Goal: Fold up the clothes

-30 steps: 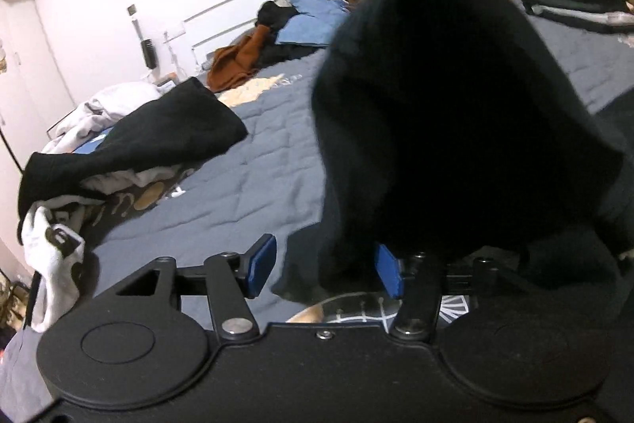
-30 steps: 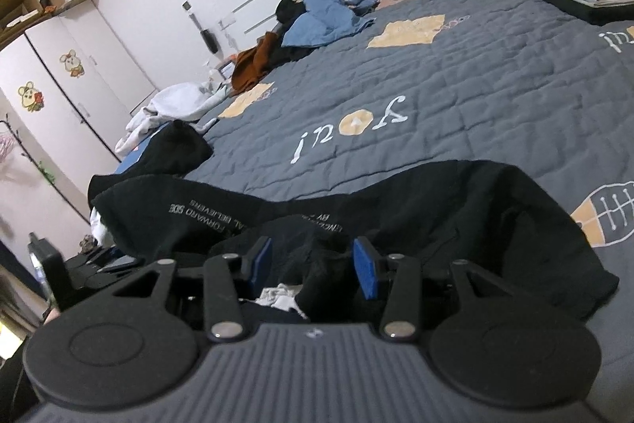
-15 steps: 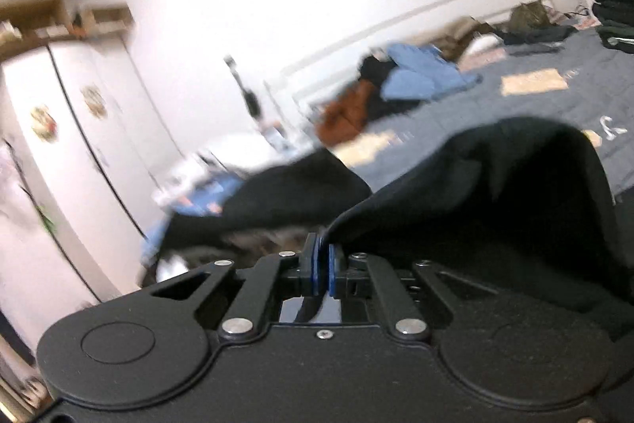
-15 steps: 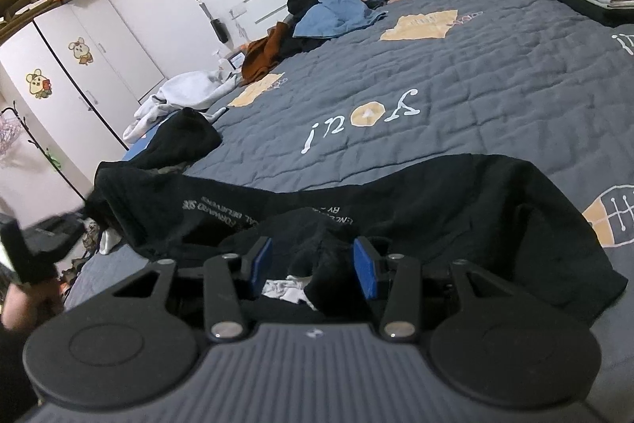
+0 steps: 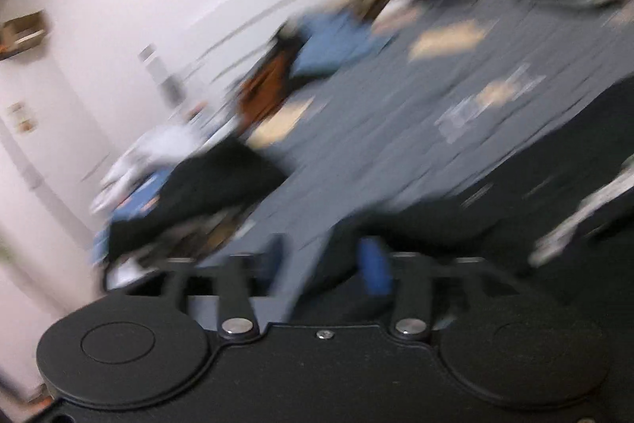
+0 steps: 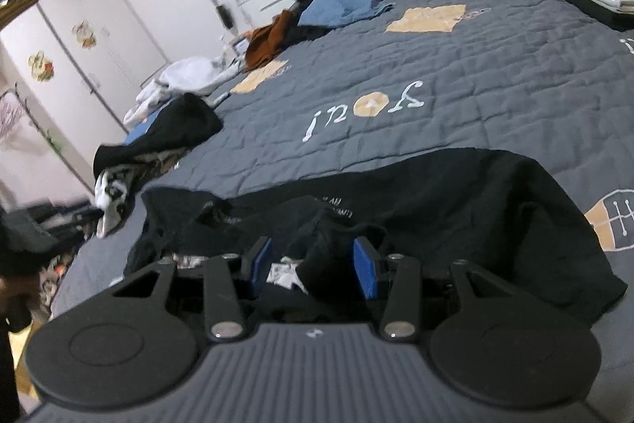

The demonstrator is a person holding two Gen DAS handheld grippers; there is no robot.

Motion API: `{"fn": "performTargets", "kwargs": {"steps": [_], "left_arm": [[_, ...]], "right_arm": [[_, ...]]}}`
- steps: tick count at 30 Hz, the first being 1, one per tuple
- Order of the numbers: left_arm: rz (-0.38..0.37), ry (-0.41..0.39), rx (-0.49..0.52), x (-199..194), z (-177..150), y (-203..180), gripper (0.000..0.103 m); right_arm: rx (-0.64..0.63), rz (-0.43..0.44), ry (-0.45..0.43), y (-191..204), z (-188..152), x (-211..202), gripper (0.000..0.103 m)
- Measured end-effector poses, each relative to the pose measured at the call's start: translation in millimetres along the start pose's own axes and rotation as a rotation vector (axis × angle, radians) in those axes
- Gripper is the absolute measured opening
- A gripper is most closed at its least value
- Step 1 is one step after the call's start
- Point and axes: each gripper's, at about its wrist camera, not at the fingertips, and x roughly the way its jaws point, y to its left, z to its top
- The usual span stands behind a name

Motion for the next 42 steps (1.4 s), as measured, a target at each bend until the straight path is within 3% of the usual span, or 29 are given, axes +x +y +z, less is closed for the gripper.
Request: {"fn": "performTargets", "kwargs": {"steps": [5, 9, 16, 22, 23, 26, 30, 37, 42], "left_arm": [[-0.177, -0.118, 0.07, -5, 2, -47, 0.061], [-0.124, -0.166, 0.328, -1, -9, -93, 0.061], [-0.14, -0.085, 0.434, 32, -28, -106, 0.061], [-0.173, -0.062, 0.413, 43, -30, -104, 0.06], [-0.178, -0.059, 0.41, 44, -30, -104, 0.057], [-0.194, -0.047, 0.399, 50, -31, -103, 0.034], [-0.215, -0.036, 0.376, 57, -30, -100, 0.025], [-0.274, -0.076, 0.141, 83, 15, -61, 0.024], [-0.288, -0.05, 0.008, 124, 51, -41, 0.024]], "right_arm": [[-0.037, 0.014, 0.055, 4, -5, 7, 0.044], [-0.031, 0.016, 0.059, 3, -7, 10, 0.044], [-0.008, -0.003, 0.05, -5, -7, 11, 0.044], [0.003, 0.007, 0.045, -8, -6, 9, 0.044], [0.004, 0.01, 0.044, -8, -6, 9, 0.044], [0.003, 0.008, 0.044, -7, -6, 8, 0.044], [0.006, 0.013, 0.036, -7, -5, 6, 0.044], [0.027, 0.024, 0.013, -9, -1, 2, 0.044], [0.042, 0.008, -0.009, -15, 1, -1, 0.044]]}}
